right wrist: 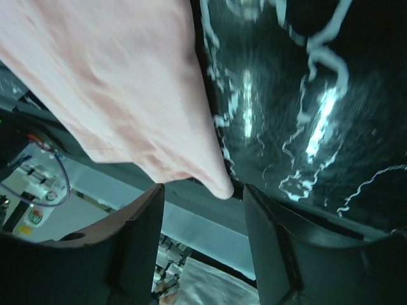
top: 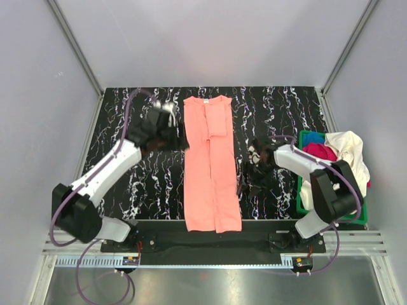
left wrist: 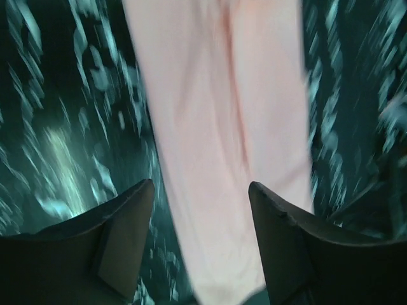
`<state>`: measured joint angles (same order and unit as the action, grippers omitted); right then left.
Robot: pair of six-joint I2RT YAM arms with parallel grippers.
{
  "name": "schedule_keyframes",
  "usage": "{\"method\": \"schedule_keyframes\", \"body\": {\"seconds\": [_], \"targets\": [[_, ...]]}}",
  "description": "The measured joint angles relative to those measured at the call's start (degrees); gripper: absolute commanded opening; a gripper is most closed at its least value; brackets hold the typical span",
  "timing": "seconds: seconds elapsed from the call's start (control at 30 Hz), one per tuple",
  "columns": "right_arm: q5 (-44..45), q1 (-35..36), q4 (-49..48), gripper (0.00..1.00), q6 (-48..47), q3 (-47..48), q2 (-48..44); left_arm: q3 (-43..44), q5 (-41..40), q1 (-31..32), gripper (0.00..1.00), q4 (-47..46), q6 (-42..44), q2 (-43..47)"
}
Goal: Fold and stack the t-shirts
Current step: Fold the tshirt
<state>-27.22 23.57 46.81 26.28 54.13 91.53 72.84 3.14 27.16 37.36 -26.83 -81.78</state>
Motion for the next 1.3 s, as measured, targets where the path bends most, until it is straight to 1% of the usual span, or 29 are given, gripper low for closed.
{"method": "schedule_keyframes", "body": {"seconds": [0.07,0.13,0.17,0.23,0.3,0.37,0.5,0.6,0.63,0.67,0.77,0.9,1.07,1.17,1.3], "targets": [[-1.5,0.0,-0.6,0.59,0.8,-4.6,-4.1,-14.1,3.4,2.1,0.68,-1.5,-2.0,5.8],[-2.9,0.0,-2.0,0.58,1.9,-8.2,-7.7,-25.2,5.8,4.1,0.69,-1.9,-4.5,8.3],[-3.4,0.0,-2.7,0.59,2.5,-9.1,-8.6,-28.3,6.4,6.0,0.69,-1.8,-5.4,8.8],[-3.8,0.1,-4.4,0.59,3.6,-9.7,-9.0,-33.1,7.2,7.8,0.74,-1.7,-7.7,10.4],[-2.9,0.1,-5.4,0.61,4.2,-9.1,-8.8,-33.4,6.7,8.1,0.74,-1.6,-9.3,11.6],[-0.7,0.2,-5.1,0.64,4.8,-6.7,-7.6,-30.9,4.6,8.5,0.70,-1.2,-10.2,11.5],[6.7,2.3,-3.8,0.70,5.6,2.9,-1.8,-24.4,-2.0,9.2,0.72,0.6,-12.0,12.2],[11.8,6.2,-3.2,0.75,6.6,11.9,3.5,-24.2,-4.9,9.2,0.76,0.9,-13.5,18.1],[13.1,7.4,-3.4,0.81,6.9,14.4,5.2,-24.2,-5.4,9.2,0.76,1.2,-13.9,19.9],[14.4,8.9,-3.2,0.82,7.3,17.2,7.2,-24.2,-6.1,9.0,0.77,1.6,-14.3,21.9],[17.6,12.9,-2.3,0.83,7.7,24.6,14.0,-24.2,-7.0,8.3,0.77,3.3,-14.4,25.6],[20.6,16.2,-1.1,0.83,7.6,30.8,21.4,-25.2,-7.1,7.6,0.77,5.6,-14.4,26.3],[23.8,16.9,1.0,0.82,7.5,37.4,29.5,-28.7,-7.0,7.4,0.78,8.5,-14.7,31.1],[26.1,16.9,4.1,0.82,7.3,42.4,33.3,-29.8,-7.0,7.0,0.74,10.0,-14.8,33.7],[29.0,16.9,8.6,0.82,6.6,50.3,38.1,-30.7,-7.0,6.2,0.74,11.1,-14.8,34.8]]}}
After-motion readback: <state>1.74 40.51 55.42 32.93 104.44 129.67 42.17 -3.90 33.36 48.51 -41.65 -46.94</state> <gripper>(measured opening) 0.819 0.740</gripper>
